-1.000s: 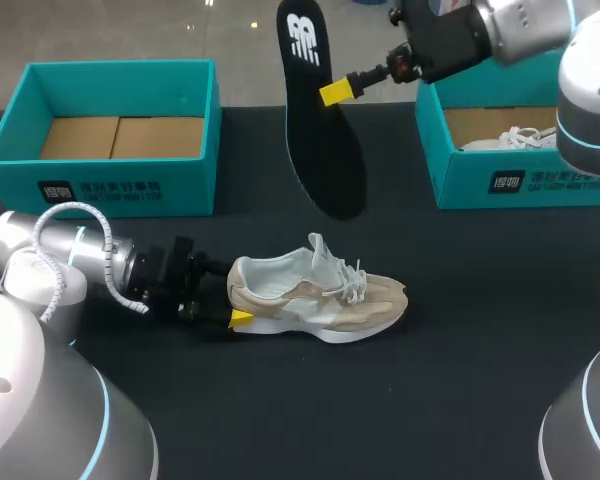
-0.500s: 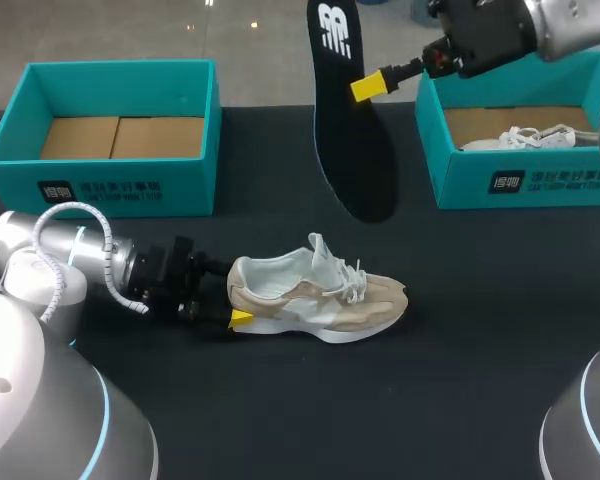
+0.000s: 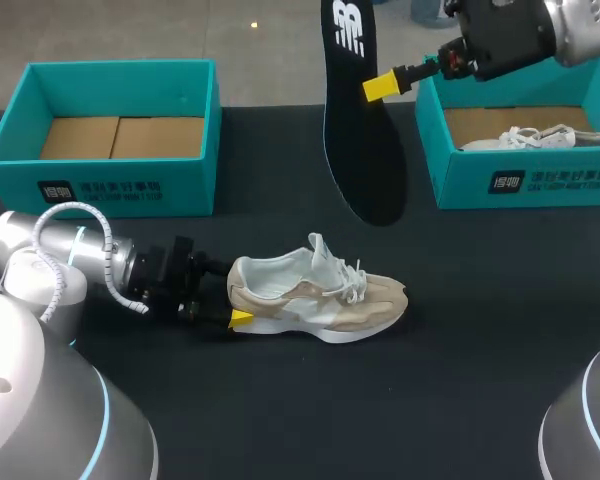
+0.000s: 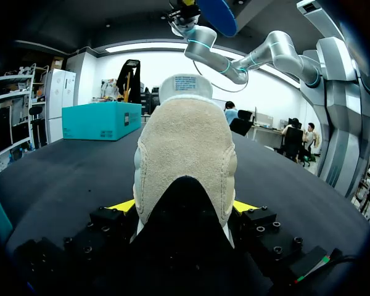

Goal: Take the shoe out of the shoebox, open the shoe tongue, remove and reinsert the insole, then place the shoe into the shoebox

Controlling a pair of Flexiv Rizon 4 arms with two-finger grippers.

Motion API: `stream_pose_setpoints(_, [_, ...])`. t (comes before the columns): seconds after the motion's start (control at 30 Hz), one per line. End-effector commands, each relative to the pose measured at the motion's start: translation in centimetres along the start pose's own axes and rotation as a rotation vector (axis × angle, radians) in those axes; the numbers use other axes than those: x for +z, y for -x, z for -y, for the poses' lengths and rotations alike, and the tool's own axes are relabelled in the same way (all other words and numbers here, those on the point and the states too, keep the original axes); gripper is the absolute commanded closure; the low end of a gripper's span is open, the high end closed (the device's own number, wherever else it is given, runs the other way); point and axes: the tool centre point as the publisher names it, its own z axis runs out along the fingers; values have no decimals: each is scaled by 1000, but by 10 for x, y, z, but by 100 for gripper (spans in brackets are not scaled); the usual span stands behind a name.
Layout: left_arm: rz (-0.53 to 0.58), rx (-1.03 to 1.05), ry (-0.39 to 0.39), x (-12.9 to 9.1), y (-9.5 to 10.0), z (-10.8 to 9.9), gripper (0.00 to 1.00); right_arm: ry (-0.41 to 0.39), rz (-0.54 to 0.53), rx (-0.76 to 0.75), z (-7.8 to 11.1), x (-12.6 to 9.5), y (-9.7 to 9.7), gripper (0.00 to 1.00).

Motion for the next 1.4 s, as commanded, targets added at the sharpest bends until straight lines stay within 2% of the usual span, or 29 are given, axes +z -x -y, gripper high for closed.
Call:
stream_pose_setpoints(0.03, [1,0,1,1,0,0,100,-2,3,2,0,1,0,100])
stream_pose_setpoints(0.23, [1,0,1,1,0,0,100,-8,3,50,15,-22,-17,100])
stream_pose_setpoints(0.5, [1,0,1,1,0,0,100,8,-1,68,21,-39,-45,100])
stream_pose_setpoints(0.93, [1,0,1,1,0,0,100,71,97,73,36,-36,-72,100])
stream_pose_setpoints(1.4, [1,0,1,1,0,0,100,59,117,92,43,-31,-83,100])
